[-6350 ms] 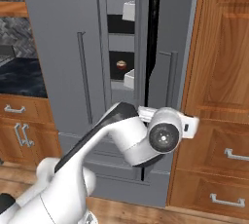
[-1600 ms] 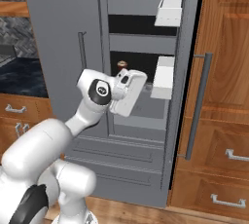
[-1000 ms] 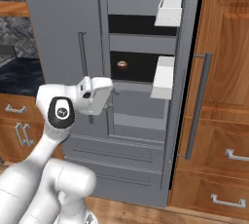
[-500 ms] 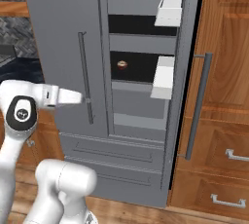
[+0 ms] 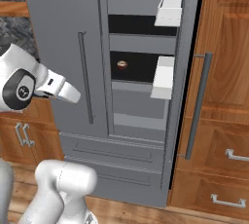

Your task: Take the cupcakes from the fridge and place them on the empty tray on the dining counter.

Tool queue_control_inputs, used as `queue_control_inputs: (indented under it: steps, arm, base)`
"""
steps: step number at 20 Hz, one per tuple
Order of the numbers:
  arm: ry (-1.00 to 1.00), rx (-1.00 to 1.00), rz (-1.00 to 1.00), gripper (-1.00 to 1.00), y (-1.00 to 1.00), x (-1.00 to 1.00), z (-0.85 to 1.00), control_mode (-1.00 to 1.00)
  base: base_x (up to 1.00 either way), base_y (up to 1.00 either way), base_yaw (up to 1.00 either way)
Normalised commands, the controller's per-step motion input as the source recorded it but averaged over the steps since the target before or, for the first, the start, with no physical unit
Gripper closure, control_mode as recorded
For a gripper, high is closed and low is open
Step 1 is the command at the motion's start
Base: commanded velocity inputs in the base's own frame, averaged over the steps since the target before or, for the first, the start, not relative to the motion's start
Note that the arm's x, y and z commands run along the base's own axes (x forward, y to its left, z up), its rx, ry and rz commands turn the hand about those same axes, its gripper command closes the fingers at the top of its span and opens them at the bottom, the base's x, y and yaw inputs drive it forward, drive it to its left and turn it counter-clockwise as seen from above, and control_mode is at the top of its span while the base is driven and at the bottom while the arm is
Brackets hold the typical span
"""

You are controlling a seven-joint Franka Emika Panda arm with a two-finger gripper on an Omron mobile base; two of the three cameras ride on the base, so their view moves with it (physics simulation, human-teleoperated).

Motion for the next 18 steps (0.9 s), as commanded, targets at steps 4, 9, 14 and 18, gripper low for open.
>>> queue_control_inputs:
  steps: [4, 9, 14, 18]
  arm:
    - [0.08, 0.23, 0.54, -1.00, 0.55, 0.01, -0.33, -1.00]
    - [-0.05, 0.04, 0.32, -1.00, 0.54, 0.44, -0.27, -1.00]
    - [-0.33, 0.00, 0.08, -1.00, 0.02, 0.53, 0.00, -1.00]
    - [-0.29, 0.00, 0.00, -1.00, 0.00, 0.38, 0.00, -1.00]
  base:
    - [0.00, 0.00, 0.00]
    - [0.00, 0.00, 0.00]
    - [0.00, 0.00, 0.00]
    - [0.00, 0.00, 0.00]
